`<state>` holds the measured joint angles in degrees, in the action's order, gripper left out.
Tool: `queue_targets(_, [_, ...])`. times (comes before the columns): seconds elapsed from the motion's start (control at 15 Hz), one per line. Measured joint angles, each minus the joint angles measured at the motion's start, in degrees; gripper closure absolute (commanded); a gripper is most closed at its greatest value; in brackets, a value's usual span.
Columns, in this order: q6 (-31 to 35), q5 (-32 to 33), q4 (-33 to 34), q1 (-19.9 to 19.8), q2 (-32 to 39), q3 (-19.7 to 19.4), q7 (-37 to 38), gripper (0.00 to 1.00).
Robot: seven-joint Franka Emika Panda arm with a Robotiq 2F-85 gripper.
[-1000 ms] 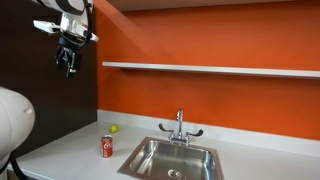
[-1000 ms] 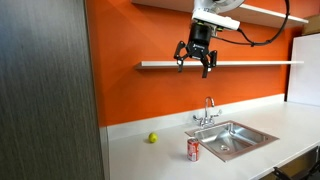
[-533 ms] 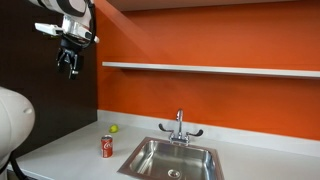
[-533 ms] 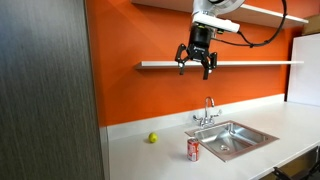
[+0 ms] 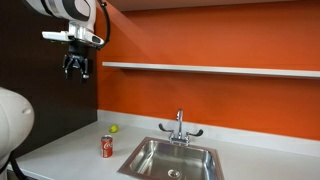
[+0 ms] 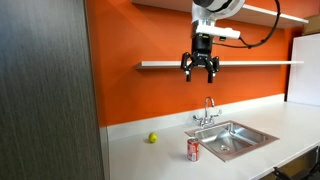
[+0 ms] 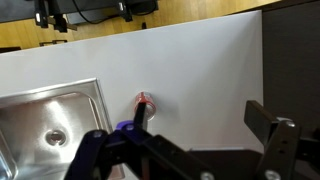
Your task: Put the can inside the sink
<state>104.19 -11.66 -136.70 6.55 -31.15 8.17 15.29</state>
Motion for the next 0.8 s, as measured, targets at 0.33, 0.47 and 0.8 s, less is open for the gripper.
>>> queue_targets(0.33, [4.2, 2.8, -1.9, -1.1, 1.0, -0.3, -0.2, 0.0])
queue_targets(0.47, [6.0, 4.1, -2.8, -1.2, 1.5, -0.5, -0.5, 0.0])
queue_targets(0.8, [9.0, 5.1, -4.1, -1.2, 3.8, -1.6, -5.1, 0.0])
